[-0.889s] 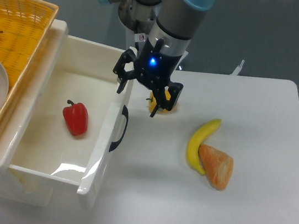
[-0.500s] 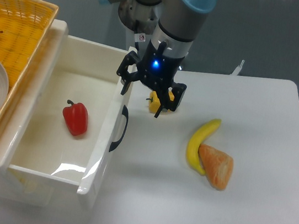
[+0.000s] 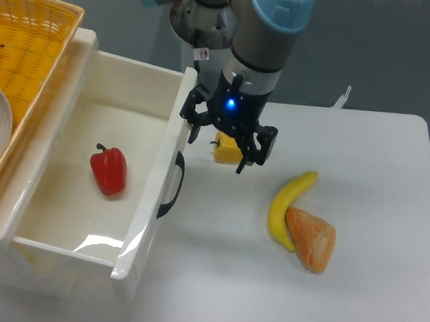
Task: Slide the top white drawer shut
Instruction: 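Raise the gripper and move it away from the yellow pepper, then lower the open gripper beside the drawer's outer side wall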
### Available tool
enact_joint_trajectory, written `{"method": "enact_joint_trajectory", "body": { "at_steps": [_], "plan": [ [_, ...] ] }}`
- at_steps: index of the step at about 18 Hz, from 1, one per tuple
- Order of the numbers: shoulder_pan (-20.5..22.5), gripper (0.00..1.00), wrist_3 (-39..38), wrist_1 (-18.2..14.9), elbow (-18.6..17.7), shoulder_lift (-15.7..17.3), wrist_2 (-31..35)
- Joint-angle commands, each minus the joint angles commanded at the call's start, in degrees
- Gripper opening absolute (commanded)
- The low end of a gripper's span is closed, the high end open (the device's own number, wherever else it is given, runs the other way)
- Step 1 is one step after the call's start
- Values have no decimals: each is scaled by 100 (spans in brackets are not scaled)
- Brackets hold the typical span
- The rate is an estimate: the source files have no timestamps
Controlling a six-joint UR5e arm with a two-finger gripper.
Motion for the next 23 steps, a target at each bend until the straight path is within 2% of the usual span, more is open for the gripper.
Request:
{"method": "enact_joint_trajectory", "body": {
  "at_steps": [2,6,11,14,18,23],
  "plan": [
    [0,100,-26,-17,9,-88,282],
    [0,100,-79,-9,17,-237,379],
    [0,100,-895,9,17,-466,485],
    [-18,100,-1011,18,0,-536,502],
    [-26,100,-1055,193,0,-668,827],
    [-44,100,-1336,404,9,-949,872]
  ]
}}
